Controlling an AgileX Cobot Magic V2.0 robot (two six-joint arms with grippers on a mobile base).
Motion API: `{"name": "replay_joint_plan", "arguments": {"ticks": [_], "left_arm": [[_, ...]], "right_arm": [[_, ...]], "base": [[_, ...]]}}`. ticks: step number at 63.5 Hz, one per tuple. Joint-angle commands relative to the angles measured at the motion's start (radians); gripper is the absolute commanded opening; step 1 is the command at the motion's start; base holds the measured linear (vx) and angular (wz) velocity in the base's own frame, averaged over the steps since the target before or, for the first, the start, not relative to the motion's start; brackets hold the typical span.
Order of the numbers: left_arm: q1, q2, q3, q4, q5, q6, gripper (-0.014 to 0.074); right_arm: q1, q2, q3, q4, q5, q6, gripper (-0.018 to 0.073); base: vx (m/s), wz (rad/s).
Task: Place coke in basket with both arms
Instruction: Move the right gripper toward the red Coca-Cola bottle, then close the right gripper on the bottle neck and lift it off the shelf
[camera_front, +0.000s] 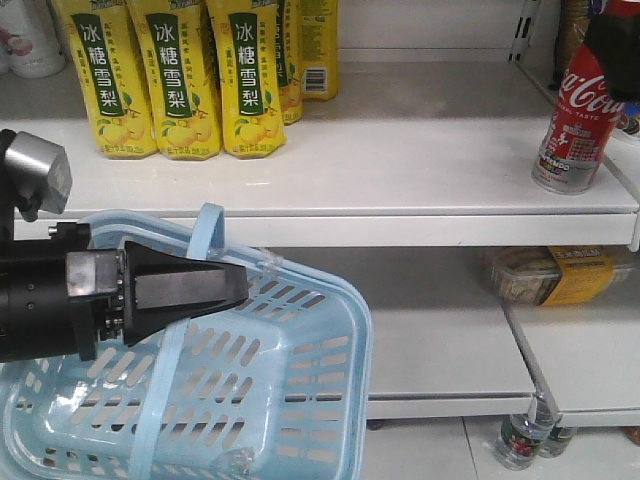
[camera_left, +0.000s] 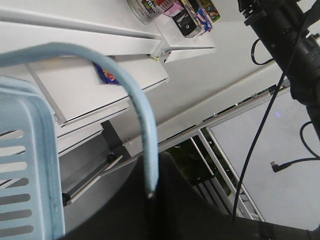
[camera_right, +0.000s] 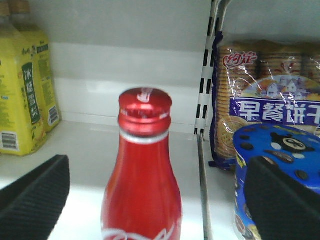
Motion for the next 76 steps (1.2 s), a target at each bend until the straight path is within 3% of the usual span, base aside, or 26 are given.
{"name": "replay_joint_plan", "arguments": {"ticks": [1, 10, 16, 32, 49, 55, 61, 76], "left_arm": [[-0.003, -0.022, -0.022, -0.084, 0.012, 0.008, -0.0006], [-0.003, -0.022, -0.022, -0.084, 0.012, 0.008, -0.0006], [-0.003, -0.022, -0.022, -0.084, 0.012, 0.008, -0.0006], [-0.003, -0.022, -0.022, -0.084, 0.012, 0.008, -0.0006], [-0.003, -0.022, -0.022, -0.084, 0.012, 0.008, -0.0006], [-0.003, -0.022, -0.022, -0.084, 0.012, 0.008, -0.0006], [-0.003, -0.022, -0.022, -0.084, 0.012, 0.008, -0.0006], [-0.003, -0.022, -0.022, -0.084, 0.012, 0.008, -0.0006]], "right_arm": [[-0.002, 0.025, -0.072, 0.032, -0.055, -0.009, 0.0655], [-0.002, 0.084, -0.126, 0.066, -0.034, -0.010, 0.0608], [-0.002, 0.104, -0.154, 0.088, -0.008, -0.009, 0.0504], [-0.002, 0.096, -0.161, 0.109, 0.066, -0.010, -0.0018], [-0.002, -0.080, -0.161, 0.106, 0.287, -0.083, -0.0008], [-0.002, -0.165, -0.161, 0.145, 0.391, -0.098, -0.0006], [-0.002, -0.198, -0.154, 0.261, 0.507, -0.152, -0.0005], [-0.002, -0.193, 0.018, 0.824, 0.604, -0.508, -0.0005]], "base": [[0.00, 0.00], [0.00, 0.00], [0.00, 0.00], [0.00, 0.00], [0.00, 0.00], [0.00, 0.00], [0.00, 0.00], [0.00, 0.00]]}}
